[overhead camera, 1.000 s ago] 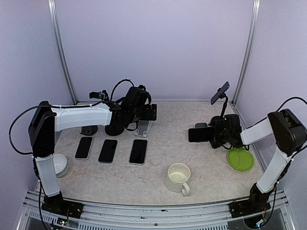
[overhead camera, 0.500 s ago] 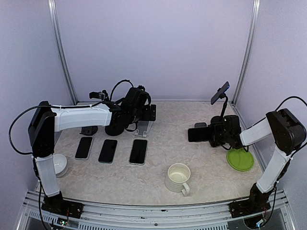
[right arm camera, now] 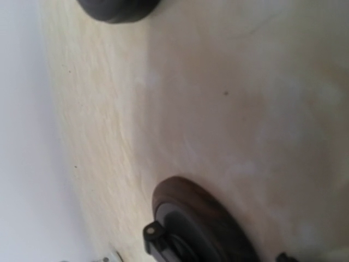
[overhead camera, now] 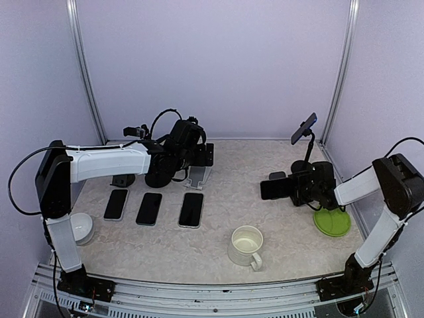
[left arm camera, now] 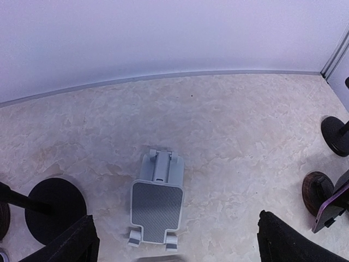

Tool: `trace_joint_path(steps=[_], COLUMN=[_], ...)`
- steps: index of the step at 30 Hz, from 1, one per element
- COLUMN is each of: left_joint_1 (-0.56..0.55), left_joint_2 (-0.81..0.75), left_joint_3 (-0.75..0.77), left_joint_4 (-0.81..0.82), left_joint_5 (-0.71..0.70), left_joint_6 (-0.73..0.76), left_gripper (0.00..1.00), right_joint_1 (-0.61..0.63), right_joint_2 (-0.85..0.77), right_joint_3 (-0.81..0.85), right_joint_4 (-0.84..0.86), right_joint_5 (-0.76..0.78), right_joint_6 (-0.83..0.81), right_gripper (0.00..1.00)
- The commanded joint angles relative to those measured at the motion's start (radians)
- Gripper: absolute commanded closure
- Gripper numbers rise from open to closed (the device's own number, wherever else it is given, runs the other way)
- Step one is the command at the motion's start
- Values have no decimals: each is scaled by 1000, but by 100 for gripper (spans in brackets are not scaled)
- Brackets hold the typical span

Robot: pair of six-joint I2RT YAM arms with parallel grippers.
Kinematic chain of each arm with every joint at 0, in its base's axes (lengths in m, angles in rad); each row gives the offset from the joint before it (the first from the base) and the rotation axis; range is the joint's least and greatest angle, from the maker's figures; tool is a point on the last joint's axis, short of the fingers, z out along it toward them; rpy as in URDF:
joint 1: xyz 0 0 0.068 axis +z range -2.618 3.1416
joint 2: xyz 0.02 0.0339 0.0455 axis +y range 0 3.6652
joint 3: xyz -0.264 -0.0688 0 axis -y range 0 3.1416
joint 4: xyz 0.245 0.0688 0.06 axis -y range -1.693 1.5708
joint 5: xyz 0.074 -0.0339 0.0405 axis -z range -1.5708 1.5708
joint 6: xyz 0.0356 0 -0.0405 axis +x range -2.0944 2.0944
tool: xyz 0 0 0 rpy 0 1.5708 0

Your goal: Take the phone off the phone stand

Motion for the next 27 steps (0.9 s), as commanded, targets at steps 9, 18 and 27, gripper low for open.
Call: trace_joint_path(steps=[9, 18, 27], left_joint_1=[-5, -6, -10], left_joint_2=[-45, -46, -64], left_joint_3=[-28, -30, -42], left_joint_4=[15, 18, 16], left_joint_5=[-21, -23, -42], left_joint_6=[-4, -10, -20], left_gripper=[1, 1, 1], right_joint_1=[14, 22, 93], right_joint_2=[-188, -293, -241], right_joint_3=[96, 202, 362], right_joint_4=[-245, -458, -620], right_joint_5=[2, 5, -33], right_joint_6=[-230, -427, -626], right_gripper=[39, 41, 43])
